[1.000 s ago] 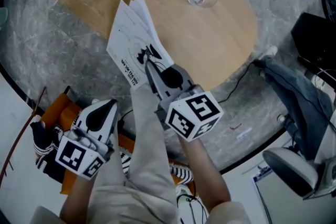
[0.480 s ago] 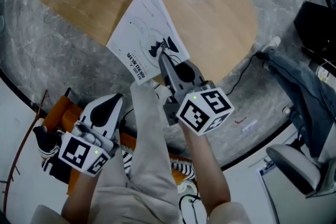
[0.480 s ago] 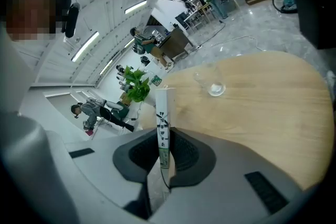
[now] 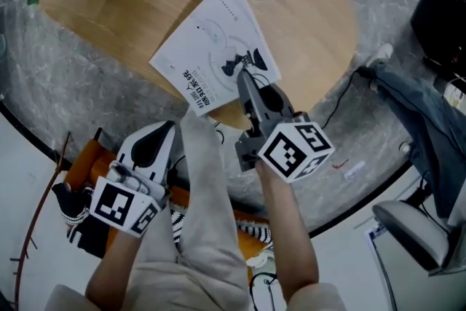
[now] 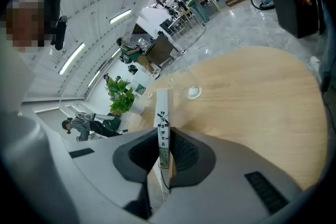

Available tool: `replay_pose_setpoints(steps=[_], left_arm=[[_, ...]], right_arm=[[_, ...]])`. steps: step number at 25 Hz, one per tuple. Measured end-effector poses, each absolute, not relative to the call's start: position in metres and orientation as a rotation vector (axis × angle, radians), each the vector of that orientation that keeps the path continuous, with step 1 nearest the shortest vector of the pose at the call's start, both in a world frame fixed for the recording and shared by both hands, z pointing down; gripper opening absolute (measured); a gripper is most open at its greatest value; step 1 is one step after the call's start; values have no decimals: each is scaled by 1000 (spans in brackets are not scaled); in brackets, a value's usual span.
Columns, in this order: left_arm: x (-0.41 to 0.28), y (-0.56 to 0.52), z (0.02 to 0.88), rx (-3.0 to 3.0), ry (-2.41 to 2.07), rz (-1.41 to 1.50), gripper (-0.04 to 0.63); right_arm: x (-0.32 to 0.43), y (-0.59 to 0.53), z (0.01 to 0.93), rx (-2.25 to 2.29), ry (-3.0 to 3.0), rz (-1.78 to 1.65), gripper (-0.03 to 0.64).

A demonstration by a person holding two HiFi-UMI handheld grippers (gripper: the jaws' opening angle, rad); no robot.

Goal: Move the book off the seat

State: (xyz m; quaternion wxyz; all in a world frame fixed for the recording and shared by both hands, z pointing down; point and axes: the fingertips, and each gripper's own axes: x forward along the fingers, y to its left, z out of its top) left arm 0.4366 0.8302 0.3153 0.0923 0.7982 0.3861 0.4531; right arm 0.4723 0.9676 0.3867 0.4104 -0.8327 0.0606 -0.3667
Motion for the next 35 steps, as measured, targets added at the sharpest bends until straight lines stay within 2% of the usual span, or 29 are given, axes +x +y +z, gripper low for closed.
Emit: replay_pose_setpoints(steps=[26, 35], left_arm=[[436, 877, 357, 2308, 1319, 1411, 5], [429, 876, 361, 2275, 1335, 1448, 5]], right_arm=[[450, 1007, 451, -1909, -115, -851, 46], [431, 1028, 465, -1938, -263, -955, 60]])
